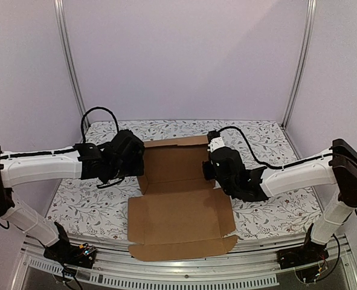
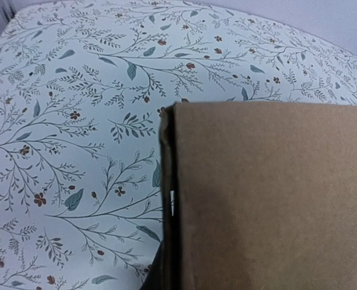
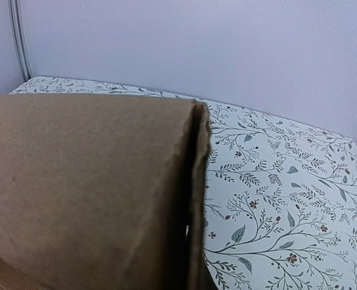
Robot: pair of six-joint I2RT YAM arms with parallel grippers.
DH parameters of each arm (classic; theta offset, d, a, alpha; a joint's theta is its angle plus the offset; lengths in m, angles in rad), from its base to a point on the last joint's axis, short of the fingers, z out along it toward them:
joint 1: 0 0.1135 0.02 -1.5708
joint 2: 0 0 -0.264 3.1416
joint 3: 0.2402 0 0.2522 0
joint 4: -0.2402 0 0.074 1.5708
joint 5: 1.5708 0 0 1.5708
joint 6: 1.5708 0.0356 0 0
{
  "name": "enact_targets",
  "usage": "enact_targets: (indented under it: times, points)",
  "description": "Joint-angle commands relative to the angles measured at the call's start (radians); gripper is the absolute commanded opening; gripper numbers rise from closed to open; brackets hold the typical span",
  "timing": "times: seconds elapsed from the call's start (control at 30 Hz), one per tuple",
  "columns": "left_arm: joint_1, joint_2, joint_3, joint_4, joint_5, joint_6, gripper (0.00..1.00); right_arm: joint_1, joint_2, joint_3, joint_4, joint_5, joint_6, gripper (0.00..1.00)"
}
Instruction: Fold the paper box
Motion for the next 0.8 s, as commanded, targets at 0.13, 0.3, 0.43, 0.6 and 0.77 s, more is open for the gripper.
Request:
enact_targets:
  times: [0.13,0.3,0.43,0.6,0.77]
  points:
    - [-0.047,0.028,0.031,-0.019,-0.097,-0.037,0.03,0.041,0.059,-0.034,0.182,0.022,0.008,0.0]
    - [-0.05,0.011,-0.027,0.04,-0.075,-0.014,0.17,0.042,0.072,-0.045,0.19,0.027,0.011,0.0]
    - [-0.051,0.0,-0.08,0.113,-0.022,0.003,0.27,0.042,0.08,-0.048,0.192,0.03,0.021,0.0]
    - [-0.058,-0.019,-0.161,0.178,-0.026,-0.019,0.34,0.042,0.088,-0.051,0.189,0.037,0.05,0.0]
    - [-0.076,-0.044,-0.235,0.242,-0.072,-0.037,0.37,0.042,0.089,-0.045,0.155,0.042,0.094,0.0]
